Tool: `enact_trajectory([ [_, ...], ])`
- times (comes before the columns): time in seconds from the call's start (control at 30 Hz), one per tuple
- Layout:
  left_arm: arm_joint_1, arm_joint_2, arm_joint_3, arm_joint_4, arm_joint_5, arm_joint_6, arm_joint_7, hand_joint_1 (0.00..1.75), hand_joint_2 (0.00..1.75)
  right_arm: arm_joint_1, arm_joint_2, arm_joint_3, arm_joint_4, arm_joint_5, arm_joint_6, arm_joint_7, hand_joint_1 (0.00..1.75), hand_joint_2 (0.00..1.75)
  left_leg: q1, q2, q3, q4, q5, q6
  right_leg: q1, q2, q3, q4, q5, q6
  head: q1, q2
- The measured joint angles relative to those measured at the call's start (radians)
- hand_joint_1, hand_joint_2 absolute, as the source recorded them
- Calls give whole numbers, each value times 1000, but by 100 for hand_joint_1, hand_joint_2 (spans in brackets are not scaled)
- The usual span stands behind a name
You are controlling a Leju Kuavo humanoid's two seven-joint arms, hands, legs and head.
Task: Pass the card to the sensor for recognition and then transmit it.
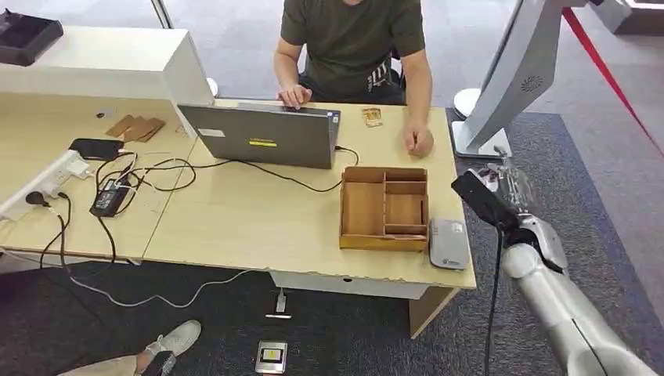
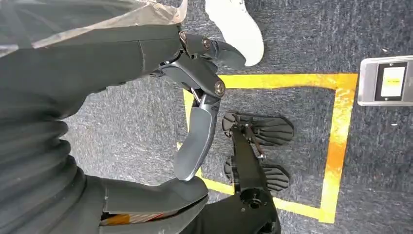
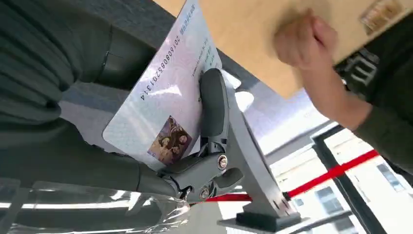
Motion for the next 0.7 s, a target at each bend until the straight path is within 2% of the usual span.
enact_trajectory([
  [0.13, 0, 0, -6, 0, 3, 0, 0, 0, 175, -12, -3, 0, -41, 0, -3, 0, 175, 175, 0, 0, -1, 0, 0, 0, 0, 0, 0, 0, 0, 0, 0, 0],
  [0.27, -3, 0, -18, 0, 5, 0, 4, 0, 175, -54, 9, 5, -61, -4, 6, -27, 175, 175, 0, 0, -1, 0, 0, 0, 0, 0, 0, 0, 0, 0, 0, 0],
  [0.5, -27, -6, -52, 0, -3, 0, 26, 0, 175, -199, 117, 20, 4, -54, 63, -62, 175, 175, 0, 0, -1, 0, 0, 0, 0, 0, 0, 1, 0, 0, 0, 0],
  [0.7, -36, -13, -75, 0, -4, 0, 34, 0, 175, -260, 208, 40, 107, -63, 85, -69, 175, 175, 1, 0, -1, 0, 0, 0, 1, 0, 0, 1, 0, 0, 0, 0],
])
